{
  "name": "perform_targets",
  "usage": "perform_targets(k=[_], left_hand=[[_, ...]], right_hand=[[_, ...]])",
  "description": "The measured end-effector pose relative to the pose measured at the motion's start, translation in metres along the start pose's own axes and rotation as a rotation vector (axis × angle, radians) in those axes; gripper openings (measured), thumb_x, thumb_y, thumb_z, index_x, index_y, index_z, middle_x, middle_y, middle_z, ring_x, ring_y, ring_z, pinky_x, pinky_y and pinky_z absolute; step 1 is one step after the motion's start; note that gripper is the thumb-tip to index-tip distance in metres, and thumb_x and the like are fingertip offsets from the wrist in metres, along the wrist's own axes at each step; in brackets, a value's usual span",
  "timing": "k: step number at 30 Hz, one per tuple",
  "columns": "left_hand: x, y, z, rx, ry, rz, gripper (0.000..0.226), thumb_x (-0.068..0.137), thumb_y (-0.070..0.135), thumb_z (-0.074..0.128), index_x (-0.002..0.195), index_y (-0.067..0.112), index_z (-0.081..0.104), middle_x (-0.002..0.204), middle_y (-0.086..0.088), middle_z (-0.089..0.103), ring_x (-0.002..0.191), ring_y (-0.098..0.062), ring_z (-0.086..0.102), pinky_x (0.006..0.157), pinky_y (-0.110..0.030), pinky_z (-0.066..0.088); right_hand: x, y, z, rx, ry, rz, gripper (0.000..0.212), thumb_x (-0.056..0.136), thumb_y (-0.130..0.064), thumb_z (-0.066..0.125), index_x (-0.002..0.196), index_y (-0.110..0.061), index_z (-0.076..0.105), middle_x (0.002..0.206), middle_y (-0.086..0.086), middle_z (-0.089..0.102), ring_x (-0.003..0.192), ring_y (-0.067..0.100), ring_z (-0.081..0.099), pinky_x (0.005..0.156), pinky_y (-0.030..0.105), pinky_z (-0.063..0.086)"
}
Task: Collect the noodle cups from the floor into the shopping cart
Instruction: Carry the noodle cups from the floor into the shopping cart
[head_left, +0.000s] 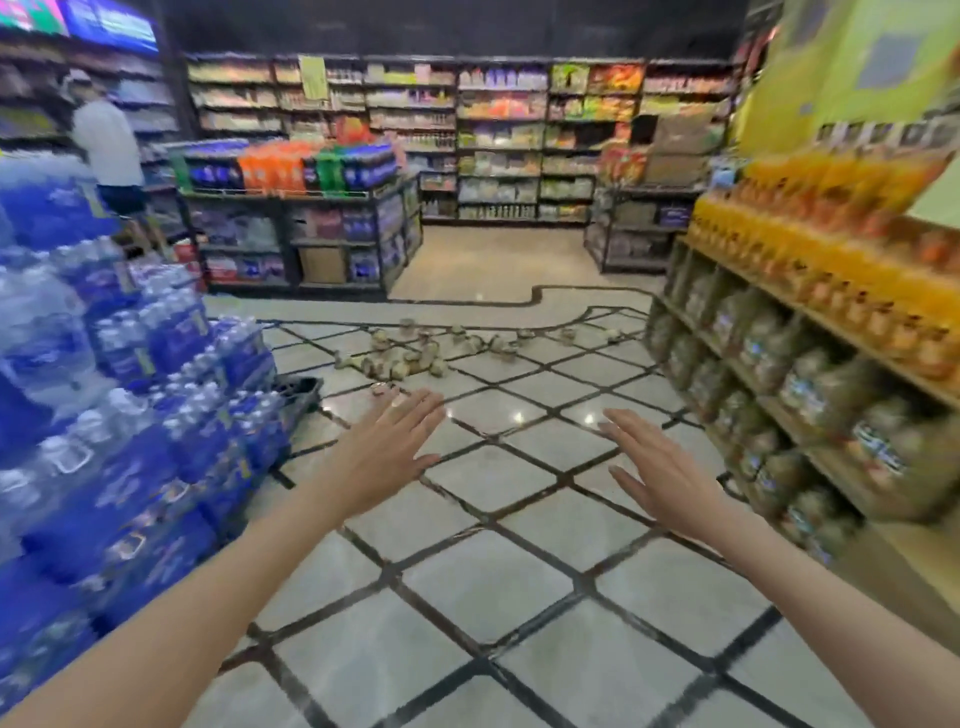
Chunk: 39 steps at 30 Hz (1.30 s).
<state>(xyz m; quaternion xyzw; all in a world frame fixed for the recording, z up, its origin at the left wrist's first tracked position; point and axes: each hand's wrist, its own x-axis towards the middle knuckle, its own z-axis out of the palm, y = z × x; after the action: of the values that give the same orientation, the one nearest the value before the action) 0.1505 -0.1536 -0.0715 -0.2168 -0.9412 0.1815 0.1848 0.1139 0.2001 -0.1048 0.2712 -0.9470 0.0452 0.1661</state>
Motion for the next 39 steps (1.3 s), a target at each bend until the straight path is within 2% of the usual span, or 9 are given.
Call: perform_targets(k=[8,12,13,16,19,26,32,35,39], left_hand=[[0.186,-0.043,0.079,-0.067,0.047,0.103,0.067,0.094,0.047,0.017,0.132,0.005,0.054,0.137,-0.011,0.054,0.128,-0.025,0.050,0.107,-0.043,0.037],[0.271,-0.055,0.103,-0.095,0.065,0.140,0.078,0.087,0.051,-0.007,0.150,0.010,0.015,0.157,-0.003,0.012,0.146,-0.019,0.013,0.116,-0.036,-0.001],[0.292,-0.056,0.109,-0.095,0.078,0.145,0.077,0.089,0.051,-0.004,0.149,0.010,0.019,0.156,-0.003,0.017,0.146,-0.019,0.017,0.116,-0.036,-0.001],[0.356,-0.056,0.131,-0.087,0.112,0.162,0.069,0.097,0.048,0.011,0.137,0.006,0.048,0.141,-0.009,0.050,0.133,-0.022,0.044,0.111,-0.041,0.023],[0.421,-0.054,0.159,-0.137,0.134,0.171,0.067,0.097,0.047,0.016,0.133,0.004,0.053,0.137,-0.011,0.054,0.129,-0.024,0.050,0.107,-0.045,0.034],[0.582,-0.048,0.237,-0.122,0.166,0.173,0.063,0.094,0.045,0.025,0.132,0.005,0.054,0.137,-0.012,0.054,0.128,-0.025,0.050,0.106,-0.046,0.033],[0.747,-0.053,0.272,-0.103,0.152,0.145,0.075,0.101,0.045,0.001,0.131,0.003,0.055,0.135,-0.012,0.055,0.126,-0.025,0.052,0.112,-0.039,0.026],[0.812,-0.058,0.293,-0.125,0.158,0.135,0.077,0.100,0.047,-0.004,0.135,0.004,0.051,0.140,-0.010,0.051,0.131,-0.024,0.047,0.108,-0.042,0.032],[0.898,-0.069,0.344,-0.143,0.150,0.102,0.077,0.100,0.049,-0.003,0.136,0.005,0.049,0.142,-0.010,0.048,0.133,-0.024,0.044,0.114,-0.039,0.021]], right_hand=[[0.101,0.107,0.009,-0.067,0.010,0.190,0.058,0.096,-0.030,0.053,0.147,-0.013,0.031,0.154,0.004,0.031,0.141,0.021,0.029,0.116,0.032,0.020],[0.153,0.149,0.016,-0.069,0.053,0.243,0.056,0.095,-0.029,0.053,0.146,-0.010,0.037,0.153,0.005,0.033,0.142,0.020,0.028,0.115,0.029,0.016],[0.163,0.161,0.019,-0.074,0.057,0.257,0.056,0.095,-0.029,0.053,0.145,-0.010,0.037,0.153,0.005,0.033,0.142,0.020,0.028,0.115,0.029,0.016],[0.190,0.205,0.034,-0.082,0.050,0.291,0.056,0.096,-0.031,0.050,0.146,-0.011,0.035,0.153,0.004,0.033,0.142,0.020,0.028,0.115,0.028,0.016],[0.218,0.255,0.054,-0.053,0.068,0.375,0.054,0.097,-0.031,0.049,0.146,-0.011,0.036,0.153,0.002,0.032,0.142,0.018,0.028,0.113,0.023,0.014],[0.304,0.396,0.109,-0.008,0.031,0.428,0.056,0.097,-0.032,0.048,0.148,-0.015,0.031,0.155,0.000,0.028,0.142,0.015,0.026,0.115,0.026,0.019],[0.405,0.535,0.121,0.018,-0.005,0.438,0.056,0.098,-0.033,0.045,0.150,-0.018,0.028,0.155,-0.001,0.027,0.142,0.014,0.026,0.115,0.028,0.021],[0.452,0.591,0.135,0.019,-0.021,0.441,0.056,0.099,-0.034,0.045,0.150,-0.018,0.027,0.155,-0.001,0.028,0.142,0.014,0.027,0.115,0.028,0.022],[0.517,0.663,0.172,0.035,-0.051,0.425,0.057,0.099,-0.037,0.044,0.150,-0.020,0.026,0.155,-0.003,0.027,0.141,0.011,0.028,0.113,0.028,0.026]])
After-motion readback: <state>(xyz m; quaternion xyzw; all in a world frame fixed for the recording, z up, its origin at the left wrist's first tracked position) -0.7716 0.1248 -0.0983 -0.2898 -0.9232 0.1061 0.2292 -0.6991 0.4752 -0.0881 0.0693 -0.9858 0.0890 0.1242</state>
